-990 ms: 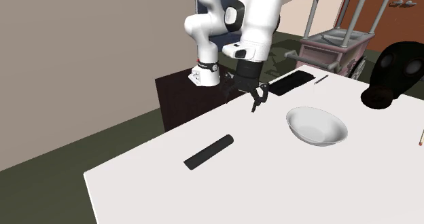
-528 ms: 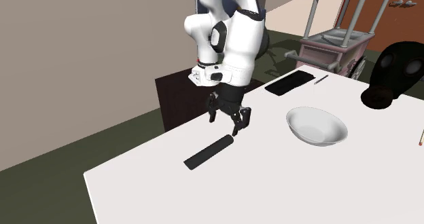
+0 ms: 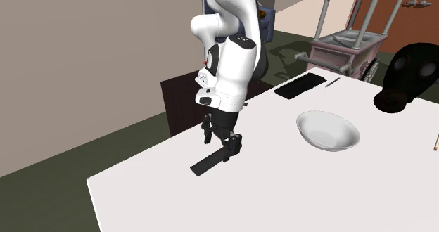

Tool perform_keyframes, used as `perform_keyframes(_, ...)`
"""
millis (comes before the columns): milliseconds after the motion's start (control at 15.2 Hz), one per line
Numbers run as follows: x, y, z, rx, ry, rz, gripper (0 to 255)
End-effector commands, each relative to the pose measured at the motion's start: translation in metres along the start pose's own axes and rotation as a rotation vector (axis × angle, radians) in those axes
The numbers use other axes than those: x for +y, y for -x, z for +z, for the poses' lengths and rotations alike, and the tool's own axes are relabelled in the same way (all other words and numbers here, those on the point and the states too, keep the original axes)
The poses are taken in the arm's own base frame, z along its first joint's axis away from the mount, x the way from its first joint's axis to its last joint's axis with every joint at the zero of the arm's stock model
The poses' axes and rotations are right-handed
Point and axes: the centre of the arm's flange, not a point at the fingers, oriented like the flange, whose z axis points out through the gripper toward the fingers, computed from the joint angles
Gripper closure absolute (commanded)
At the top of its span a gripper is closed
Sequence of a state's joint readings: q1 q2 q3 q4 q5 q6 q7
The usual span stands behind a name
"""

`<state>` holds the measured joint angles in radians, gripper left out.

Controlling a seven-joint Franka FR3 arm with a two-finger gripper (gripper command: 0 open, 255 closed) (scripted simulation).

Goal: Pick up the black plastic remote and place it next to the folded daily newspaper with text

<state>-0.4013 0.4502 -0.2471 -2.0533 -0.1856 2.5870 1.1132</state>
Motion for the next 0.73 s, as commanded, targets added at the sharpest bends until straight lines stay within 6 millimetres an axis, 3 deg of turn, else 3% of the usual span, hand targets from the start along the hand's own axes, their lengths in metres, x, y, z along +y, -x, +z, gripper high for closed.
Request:
perform_keyframes(0, -0.001, 0.000, 0.011, 0.000, 0.000, 0.002, 0)
perform_keyframes(198, 0.000, 0.000, 0.024, 0.000, 0.000, 0.002, 0)
perform_keyframes(660, -0.001, 0.000, 0.024, 0.000, 0.000, 0.002, 0)
